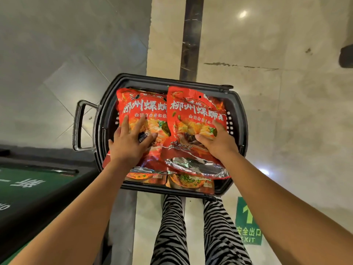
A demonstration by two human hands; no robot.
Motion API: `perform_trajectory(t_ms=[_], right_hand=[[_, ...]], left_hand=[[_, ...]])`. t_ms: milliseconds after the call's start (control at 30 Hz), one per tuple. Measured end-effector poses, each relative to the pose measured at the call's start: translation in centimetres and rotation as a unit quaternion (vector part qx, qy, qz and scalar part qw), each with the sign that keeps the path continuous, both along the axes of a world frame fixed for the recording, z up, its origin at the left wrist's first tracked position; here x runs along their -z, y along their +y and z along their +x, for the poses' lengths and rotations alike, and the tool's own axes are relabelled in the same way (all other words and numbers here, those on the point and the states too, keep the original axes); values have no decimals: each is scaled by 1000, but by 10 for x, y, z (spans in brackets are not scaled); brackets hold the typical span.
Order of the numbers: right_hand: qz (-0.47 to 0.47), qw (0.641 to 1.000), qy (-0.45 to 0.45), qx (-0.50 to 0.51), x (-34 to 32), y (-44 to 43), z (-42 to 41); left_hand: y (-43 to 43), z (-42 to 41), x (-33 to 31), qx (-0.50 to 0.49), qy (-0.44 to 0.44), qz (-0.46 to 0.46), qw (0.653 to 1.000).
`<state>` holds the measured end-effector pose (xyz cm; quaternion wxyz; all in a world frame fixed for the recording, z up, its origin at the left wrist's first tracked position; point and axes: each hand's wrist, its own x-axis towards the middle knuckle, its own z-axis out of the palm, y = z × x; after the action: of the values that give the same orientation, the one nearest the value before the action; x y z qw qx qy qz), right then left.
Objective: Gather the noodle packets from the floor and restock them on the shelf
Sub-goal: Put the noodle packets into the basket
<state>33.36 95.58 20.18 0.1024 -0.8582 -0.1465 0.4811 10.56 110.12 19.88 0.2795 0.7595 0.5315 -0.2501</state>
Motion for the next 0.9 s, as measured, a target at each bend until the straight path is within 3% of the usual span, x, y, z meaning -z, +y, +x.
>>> perform_trajectory(t_ms=[333, 767, 900], right_hand=[[-39, 999, 22, -18, 6, -5, 16], [-53, 996, -45, 62, -24, -48, 7], [-56, 992, -108, 11, -56, -50, -2]], left_hand=[[11, 16, -11, 20, 10, 10, 1000], [-10, 17, -51, -19, -9, 64, 998], [-28, 6, -71, -68, -9, 71, 995]])
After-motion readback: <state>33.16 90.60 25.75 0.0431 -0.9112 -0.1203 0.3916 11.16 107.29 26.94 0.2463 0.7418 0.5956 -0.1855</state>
